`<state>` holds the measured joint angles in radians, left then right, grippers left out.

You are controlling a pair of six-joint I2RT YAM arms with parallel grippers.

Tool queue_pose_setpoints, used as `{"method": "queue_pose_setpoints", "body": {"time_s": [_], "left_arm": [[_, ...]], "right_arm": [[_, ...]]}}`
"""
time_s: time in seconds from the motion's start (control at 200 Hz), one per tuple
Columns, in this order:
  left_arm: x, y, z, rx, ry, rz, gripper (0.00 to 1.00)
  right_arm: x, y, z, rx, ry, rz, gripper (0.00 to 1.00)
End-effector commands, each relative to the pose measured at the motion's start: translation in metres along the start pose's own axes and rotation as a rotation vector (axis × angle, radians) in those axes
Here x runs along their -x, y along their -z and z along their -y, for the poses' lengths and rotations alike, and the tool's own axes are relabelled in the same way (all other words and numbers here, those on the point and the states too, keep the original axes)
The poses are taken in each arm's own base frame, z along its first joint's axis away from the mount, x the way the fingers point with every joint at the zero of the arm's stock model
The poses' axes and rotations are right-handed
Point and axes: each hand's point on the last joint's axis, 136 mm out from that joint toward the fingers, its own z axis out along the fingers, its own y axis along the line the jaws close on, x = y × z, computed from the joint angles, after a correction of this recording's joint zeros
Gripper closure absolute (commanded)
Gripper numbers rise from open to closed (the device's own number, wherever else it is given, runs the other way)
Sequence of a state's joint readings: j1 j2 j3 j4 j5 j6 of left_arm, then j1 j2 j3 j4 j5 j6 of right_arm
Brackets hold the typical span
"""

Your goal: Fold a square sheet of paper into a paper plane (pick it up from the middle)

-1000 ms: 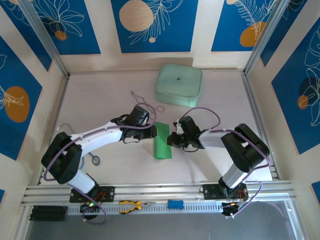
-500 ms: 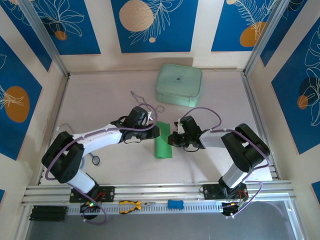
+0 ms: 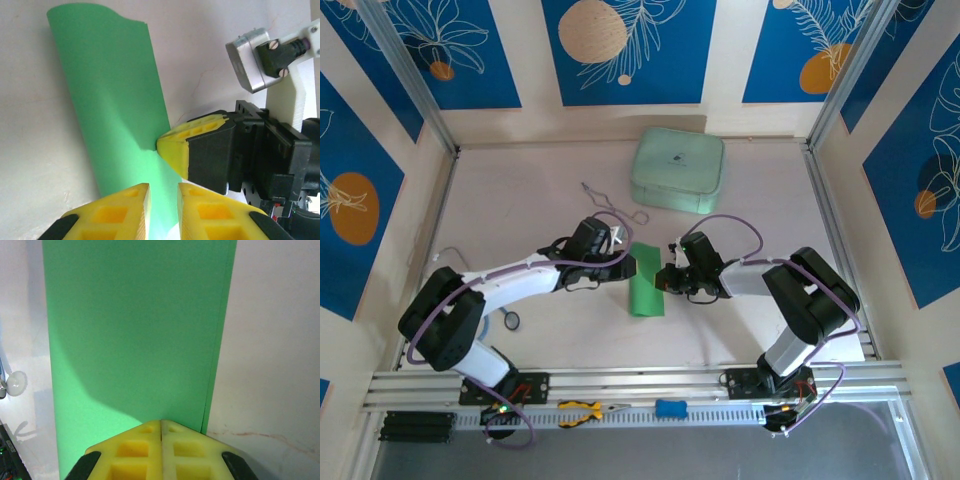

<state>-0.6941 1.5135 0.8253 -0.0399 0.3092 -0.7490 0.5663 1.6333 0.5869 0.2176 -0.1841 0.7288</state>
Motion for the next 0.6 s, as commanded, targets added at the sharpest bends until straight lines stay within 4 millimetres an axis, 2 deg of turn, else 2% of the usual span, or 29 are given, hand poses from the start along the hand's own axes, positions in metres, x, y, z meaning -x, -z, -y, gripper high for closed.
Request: {"method": "queue_pose_setpoints", "body": {"time_s": [0.0, 0.31, 0.595], "left_arm": [[0.008, 0.006, 0.007, -0.048, -0.021, 0.026, 0.77], [0.004, -0.007, 0.02, -0.15, -0.019, -0.036, 0.78], [-0.001, -0.023, 0.009, -0.118, 0.001, -0.079, 0.8]], "right_arm": [[-0.035, -0.002, 0.057, -0.208, -0.062, -0.093, 1.0], [-0.035, 0.001, 0.059, -0.22, -0.065, -0.089, 1.0], [-0.034, 0.001, 0.059, -0.228, -0.064, -0.089, 1.0]]}}
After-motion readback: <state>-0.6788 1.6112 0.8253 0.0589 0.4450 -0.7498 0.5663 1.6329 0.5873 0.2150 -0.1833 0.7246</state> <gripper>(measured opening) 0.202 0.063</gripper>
